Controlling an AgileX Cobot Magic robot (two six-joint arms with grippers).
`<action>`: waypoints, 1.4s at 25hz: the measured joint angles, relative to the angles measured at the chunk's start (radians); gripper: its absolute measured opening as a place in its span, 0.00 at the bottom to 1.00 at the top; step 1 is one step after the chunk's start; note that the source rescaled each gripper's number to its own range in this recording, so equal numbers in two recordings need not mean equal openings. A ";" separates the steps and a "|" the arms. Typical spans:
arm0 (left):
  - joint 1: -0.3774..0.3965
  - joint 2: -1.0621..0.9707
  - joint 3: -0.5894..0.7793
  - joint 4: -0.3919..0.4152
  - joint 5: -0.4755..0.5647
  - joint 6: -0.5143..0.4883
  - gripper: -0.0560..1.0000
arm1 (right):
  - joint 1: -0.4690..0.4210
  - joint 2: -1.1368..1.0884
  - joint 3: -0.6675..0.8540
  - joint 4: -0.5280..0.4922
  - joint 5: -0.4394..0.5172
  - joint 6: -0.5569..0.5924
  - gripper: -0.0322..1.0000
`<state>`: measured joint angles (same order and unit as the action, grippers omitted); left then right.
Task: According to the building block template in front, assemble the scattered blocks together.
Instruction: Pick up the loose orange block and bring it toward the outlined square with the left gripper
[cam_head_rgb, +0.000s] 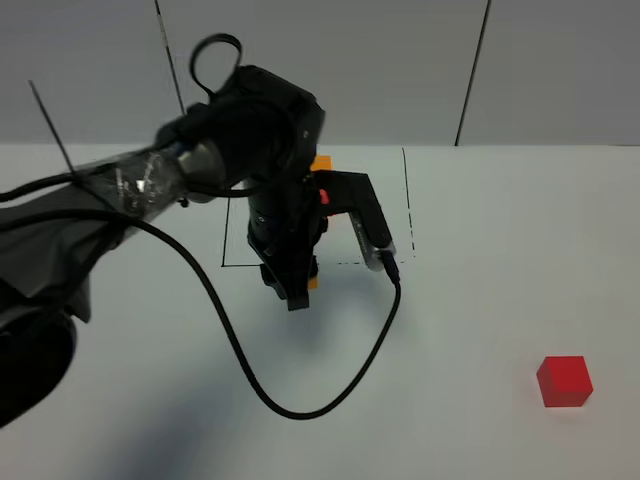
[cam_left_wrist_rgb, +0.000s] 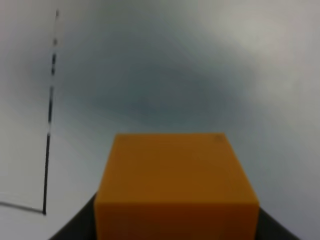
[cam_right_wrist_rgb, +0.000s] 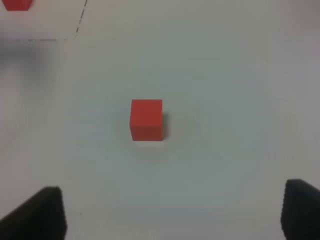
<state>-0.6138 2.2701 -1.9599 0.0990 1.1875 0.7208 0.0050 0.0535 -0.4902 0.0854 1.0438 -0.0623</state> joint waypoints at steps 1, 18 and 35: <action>-0.009 0.025 -0.021 -0.001 0.000 0.015 0.06 | 0.000 0.000 0.000 0.000 0.000 0.000 0.74; -0.048 0.213 -0.152 -0.048 -0.007 0.136 0.06 | 0.000 0.000 0.000 0.001 0.000 0.000 0.74; -0.048 0.238 -0.157 -0.024 -0.059 0.112 0.06 | 0.000 0.000 0.000 0.001 0.000 0.000 0.74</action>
<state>-0.6616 2.5078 -2.1168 0.0746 1.1281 0.8330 0.0050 0.0535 -0.4902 0.0861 1.0438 -0.0623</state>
